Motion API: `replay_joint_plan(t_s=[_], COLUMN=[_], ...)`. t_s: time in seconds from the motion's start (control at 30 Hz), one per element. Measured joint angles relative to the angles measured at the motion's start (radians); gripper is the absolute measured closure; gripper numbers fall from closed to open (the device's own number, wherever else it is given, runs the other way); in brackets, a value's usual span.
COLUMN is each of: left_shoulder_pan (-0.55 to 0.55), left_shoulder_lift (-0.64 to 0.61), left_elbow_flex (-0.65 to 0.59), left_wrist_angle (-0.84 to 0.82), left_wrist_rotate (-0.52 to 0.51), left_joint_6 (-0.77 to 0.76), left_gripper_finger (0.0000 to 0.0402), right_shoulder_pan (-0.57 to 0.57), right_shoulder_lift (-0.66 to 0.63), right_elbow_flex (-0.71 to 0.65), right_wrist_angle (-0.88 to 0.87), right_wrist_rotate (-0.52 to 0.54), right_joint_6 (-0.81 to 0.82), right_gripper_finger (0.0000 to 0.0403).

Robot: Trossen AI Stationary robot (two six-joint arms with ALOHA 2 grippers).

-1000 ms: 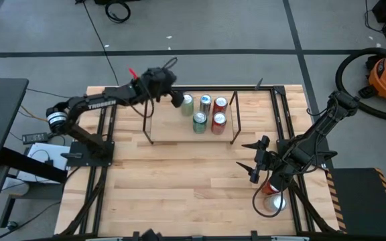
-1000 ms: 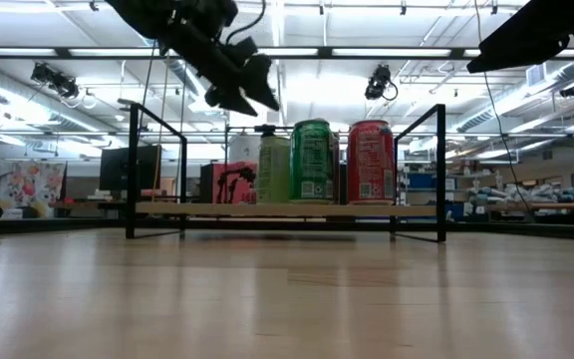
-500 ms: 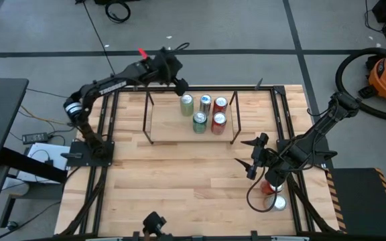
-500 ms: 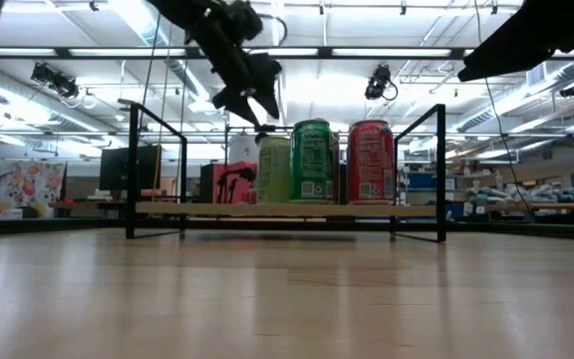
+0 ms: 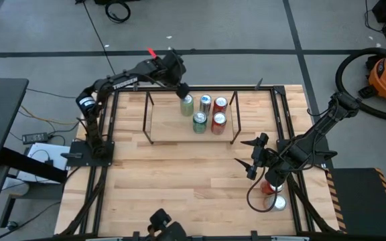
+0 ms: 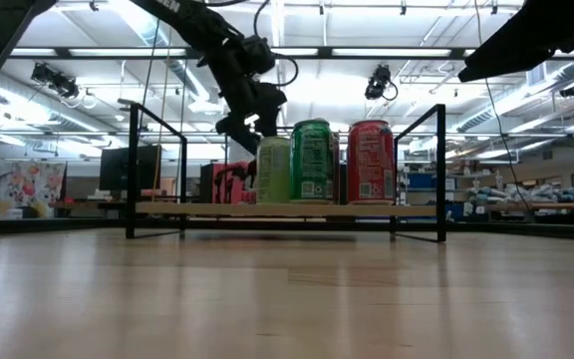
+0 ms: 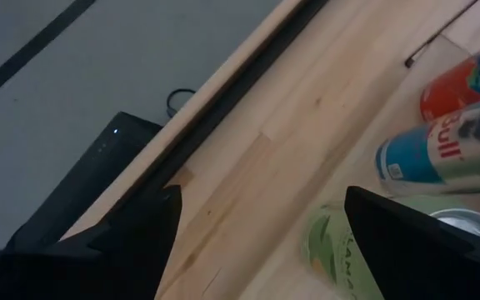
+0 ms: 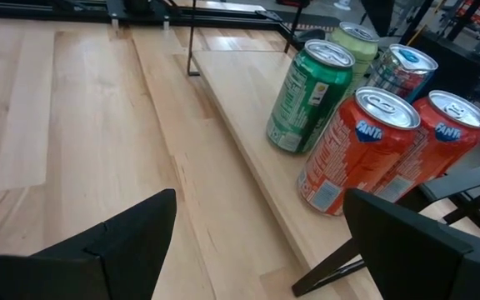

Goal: Place canned beverage on shelf
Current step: Put the red-black soda can on the shelf

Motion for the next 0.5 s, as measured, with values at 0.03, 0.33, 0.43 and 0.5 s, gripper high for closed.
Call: replay_joint_plan(t_s=[0.03, 0.33, 0.43, 0.5], left_shoulder_pan=[-0.002, -0.01, -0.014, -0.019], left_shoulder_lift=[0.005, 0.01, 0.01, 0.01], left_elbow_flex=[0.0, 0.0, 0.0, 0.0], left_wrist_angle=[0.0, -0.036, -0.067, -0.071], left_wrist_rotate=[0.001, 0.001, 0.0, -0.001], left_joint_6=[0.004, 0.024, 0.025, 0.032], left_gripper_finger=[0.0054, 0.0054, 0.0054, 0.0054], right_shoulder_pan=[0.0, 0.0, 0.0, 0.0], right_shoulder_lift=[0.0, 0.0, 0.0, 0.0], right_elbow_flex=[0.0, 0.0, 0.0, 0.0], right_wrist_angle=[0.0, 0.0, 0.001, 0.001], right_wrist_rotate=[0.0, 0.0, 0.0, 0.0], right_joint_6=[0.0, 0.0, 0.0, 0.0], right_gripper_finger=[0.0047, 0.0047, 0.0047, 0.0047])
